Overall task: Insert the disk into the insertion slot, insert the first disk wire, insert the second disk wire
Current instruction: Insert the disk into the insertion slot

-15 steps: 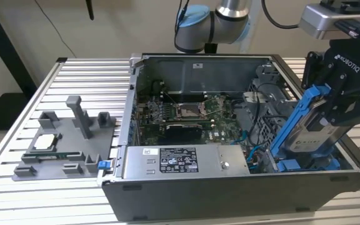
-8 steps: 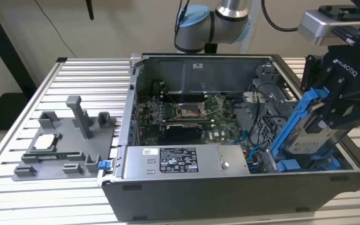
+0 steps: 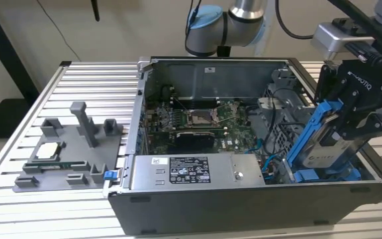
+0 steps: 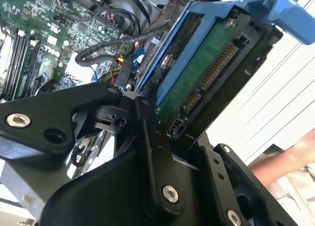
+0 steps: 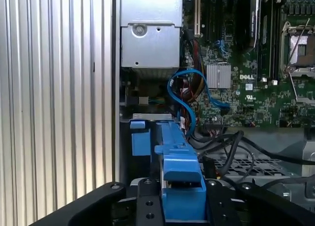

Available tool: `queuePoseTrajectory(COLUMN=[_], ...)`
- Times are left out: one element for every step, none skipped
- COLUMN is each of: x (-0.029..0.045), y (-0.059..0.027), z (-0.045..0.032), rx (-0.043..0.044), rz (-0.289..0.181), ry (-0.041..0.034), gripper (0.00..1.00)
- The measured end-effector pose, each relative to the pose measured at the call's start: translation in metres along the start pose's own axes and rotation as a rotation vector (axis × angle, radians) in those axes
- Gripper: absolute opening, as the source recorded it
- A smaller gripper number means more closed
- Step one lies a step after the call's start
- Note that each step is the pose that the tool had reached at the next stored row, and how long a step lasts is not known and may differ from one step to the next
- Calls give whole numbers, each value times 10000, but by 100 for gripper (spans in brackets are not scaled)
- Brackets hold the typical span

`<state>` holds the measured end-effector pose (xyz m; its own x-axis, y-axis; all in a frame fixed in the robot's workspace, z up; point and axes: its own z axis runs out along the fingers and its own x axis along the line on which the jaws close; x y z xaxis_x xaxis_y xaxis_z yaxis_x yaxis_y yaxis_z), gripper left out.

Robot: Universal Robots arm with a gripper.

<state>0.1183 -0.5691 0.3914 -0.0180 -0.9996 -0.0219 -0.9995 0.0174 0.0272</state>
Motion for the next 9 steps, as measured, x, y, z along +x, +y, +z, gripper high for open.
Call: queuePoseTrajectory(x=[1, 1, 1, 2, 2, 2, 3, 2, 2], y=[0, -1, -1, -2, -2, -2, -2, -3, -4], z=[19, 36, 55, 73, 90, 104, 115, 116, 115], rx=[0, -1, -1, -1, -1, -2, -2, 0, 1], rz=[0, -1, -1, -1, -1, 0, 0, -1, -3], ry=[-17, -30, -40, -47, -47, -46, -53, -57, -56], gripper=[0, 0, 0, 0, 0, 0, 0, 0, 0])
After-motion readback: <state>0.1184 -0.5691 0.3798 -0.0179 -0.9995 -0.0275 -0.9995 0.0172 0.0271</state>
